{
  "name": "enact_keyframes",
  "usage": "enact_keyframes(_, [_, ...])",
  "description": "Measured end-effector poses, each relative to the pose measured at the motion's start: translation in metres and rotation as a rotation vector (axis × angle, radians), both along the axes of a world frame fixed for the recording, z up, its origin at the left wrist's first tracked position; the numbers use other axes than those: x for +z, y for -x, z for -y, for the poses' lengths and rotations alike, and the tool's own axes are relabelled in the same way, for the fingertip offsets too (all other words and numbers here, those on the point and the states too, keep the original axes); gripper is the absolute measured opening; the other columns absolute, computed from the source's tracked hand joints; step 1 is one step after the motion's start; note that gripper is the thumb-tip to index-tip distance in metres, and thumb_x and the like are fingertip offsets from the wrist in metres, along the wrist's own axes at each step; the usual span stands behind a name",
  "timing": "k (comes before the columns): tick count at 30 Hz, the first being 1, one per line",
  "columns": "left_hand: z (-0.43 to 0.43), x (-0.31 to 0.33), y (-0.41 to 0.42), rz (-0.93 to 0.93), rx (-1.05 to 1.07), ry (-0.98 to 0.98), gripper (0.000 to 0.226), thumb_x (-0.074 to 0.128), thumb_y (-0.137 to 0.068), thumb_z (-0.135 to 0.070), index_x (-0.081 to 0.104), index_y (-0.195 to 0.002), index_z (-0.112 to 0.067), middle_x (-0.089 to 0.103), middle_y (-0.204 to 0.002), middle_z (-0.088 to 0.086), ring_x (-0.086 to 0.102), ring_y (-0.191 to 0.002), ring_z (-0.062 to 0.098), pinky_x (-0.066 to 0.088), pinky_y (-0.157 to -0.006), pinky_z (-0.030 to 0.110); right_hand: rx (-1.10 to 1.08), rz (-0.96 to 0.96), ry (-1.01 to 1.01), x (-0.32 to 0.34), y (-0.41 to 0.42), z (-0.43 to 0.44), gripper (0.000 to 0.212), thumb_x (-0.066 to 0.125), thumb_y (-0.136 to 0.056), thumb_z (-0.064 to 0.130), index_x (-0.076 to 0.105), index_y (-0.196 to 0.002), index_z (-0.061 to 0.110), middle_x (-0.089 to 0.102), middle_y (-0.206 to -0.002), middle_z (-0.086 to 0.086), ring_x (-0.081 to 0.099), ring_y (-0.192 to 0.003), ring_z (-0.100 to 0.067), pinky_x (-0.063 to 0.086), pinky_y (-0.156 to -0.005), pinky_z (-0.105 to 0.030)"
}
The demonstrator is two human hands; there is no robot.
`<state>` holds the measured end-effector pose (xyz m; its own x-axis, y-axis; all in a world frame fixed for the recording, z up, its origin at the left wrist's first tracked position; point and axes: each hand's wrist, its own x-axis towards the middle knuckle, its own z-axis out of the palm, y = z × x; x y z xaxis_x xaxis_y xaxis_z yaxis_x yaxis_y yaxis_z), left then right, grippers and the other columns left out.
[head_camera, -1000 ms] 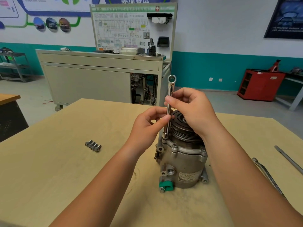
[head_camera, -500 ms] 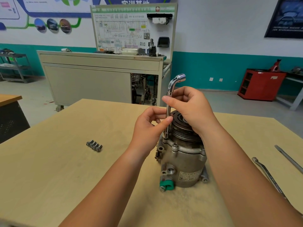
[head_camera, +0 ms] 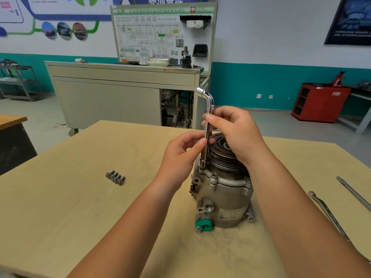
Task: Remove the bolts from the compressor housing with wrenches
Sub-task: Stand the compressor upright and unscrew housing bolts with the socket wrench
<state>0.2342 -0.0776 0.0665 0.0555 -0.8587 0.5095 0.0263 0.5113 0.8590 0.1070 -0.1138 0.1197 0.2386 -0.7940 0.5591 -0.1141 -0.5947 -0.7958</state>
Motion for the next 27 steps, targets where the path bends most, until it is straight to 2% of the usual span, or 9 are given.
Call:
enact_keyframes(3, [0.0025,-0.001,-0.0007,0.01,0.059,0.02,0.021,0.062,-0.089,-0.004,0.068,-0.093,-0.024,0.074,-0.088,-0.004,0.066,-0.095,0.019,0.053,-0.087,0.028,0.004,0.001,-0.01,-0.0009,-0.0022,0.0001,0.006,0.063,-0.085,0.025,0.068,-0.086,0.021,0.07,-0.077,0.008,0.065,-0.078,-0.004,0.052,-0.064,-0.016])
enact_keyframes(6, [0.0041,-0.001,-0.0008,-0.016,0.11,0.008,0.018,0.07,-0.083,-0.005,0.065,-0.086,-0.022,0.067,-0.083,-0.003,0.059,-0.085,0.025,0.051,-0.086,0.039,-0.028,-0.028,-0.012,-0.0019,-0.0046,0.0015,0.023,0.071,-0.078,0.036,0.068,-0.094,0.02,0.069,-0.087,0.005,0.065,-0.087,-0.01,0.053,-0.077,-0.026])
enact_keyframes(10, [0.0036,0.002,0.001,-0.022,0.087,-0.019,0.016,0.071,-0.081,-0.002,0.062,-0.086,-0.015,0.065,-0.085,0.004,0.056,-0.085,0.023,0.049,-0.088,0.048,-0.081,-0.044,-0.005,-0.0023,-0.0058,0.0026,0.022,0.076,-0.072,0.038,0.064,-0.084,0.025,0.066,-0.08,0.01,0.062,-0.077,-0.004,0.048,-0.067,-0.021])
enact_keyframes(14, [0.0022,0.0019,0.0016,-0.015,0.066,-0.043,0.014,0.069,-0.083,-0.004,0.062,-0.088,-0.015,0.065,-0.085,-0.001,0.057,-0.085,0.018,0.05,-0.088,0.044,-0.128,-0.032,0.024,-0.0019,-0.0059,0.0006,0.017,0.076,-0.074,0.036,0.06,-0.073,0.029,0.061,-0.07,0.013,0.057,-0.066,0.0,0.045,-0.061,-0.017])
enact_keyframes(18, [0.0007,-0.0004,-0.0004,0.003,0.025,-0.055,0.016,0.065,-0.086,-0.005,0.067,-0.095,-0.017,0.069,-0.094,0.004,0.061,-0.096,0.03,0.049,-0.093,0.042,-0.103,-0.036,0.038,-0.0011,-0.0038,-0.0023,0.01,0.069,-0.082,0.03,0.064,-0.074,0.026,0.068,-0.073,0.005,0.063,-0.072,-0.009,0.052,-0.068,-0.022])
enact_keyframes(19, [0.0004,-0.0004,-0.0013,0.011,0.022,-0.046,0.017,0.064,-0.087,-0.005,0.068,-0.096,-0.019,0.07,-0.095,0.003,0.063,-0.098,0.028,0.052,-0.091,0.036,-0.094,-0.041,0.043,-0.0008,-0.0032,-0.0029,0.01,0.067,-0.084,0.028,0.066,-0.074,0.025,0.069,-0.073,0.006,0.064,-0.073,-0.007,0.052,-0.068,-0.02])
enact_keyframes(21, [-0.0008,0.0008,-0.0028,0.029,0.008,-0.035,0.02,0.061,-0.089,-0.005,0.069,-0.097,-0.022,0.072,-0.09,-0.007,0.065,-0.087,0.008,0.05,-0.074,0.014,-0.071,-0.037,0.05,-0.0003,-0.0022,-0.0035,0.011,0.064,-0.086,0.023,0.068,-0.076,0.021,0.069,-0.071,0.007,0.064,-0.071,-0.004,0.05,-0.061,-0.015])
enact_keyframes(23, [-0.0023,0.0038,-0.0042,0.049,-0.003,-0.041,0.024,0.058,-0.091,-0.004,0.07,-0.096,-0.026,0.073,-0.087,-0.012,0.063,-0.081,-0.005,0.044,-0.065,0.005,-0.045,-0.016,0.033,-0.0001,-0.0021,-0.0044,0.012,0.062,-0.087,0.021,0.07,-0.079,0.016,0.069,-0.069,0.007,0.063,-0.066,-0.003,0.048,-0.053,-0.012])
enact_keyframes(27, [-0.0014,0.0053,-0.0045,0.059,0.03,-0.025,0.023,0.062,-0.088,-0.002,0.07,-0.094,-0.022,0.074,-0.09,-0.004,0.066,-0.092,0.011,0.052,-0.087,0.026,-0.045,-0.032,0.029,-0.0003,-0.0039,-0.0039,0.01,0.062,-0.087,0.022,0.068,-0.08,0.021,0.069,-0.074,0.007,0.065,-0.072,-0.006,0.053,-0.059,-0.018])
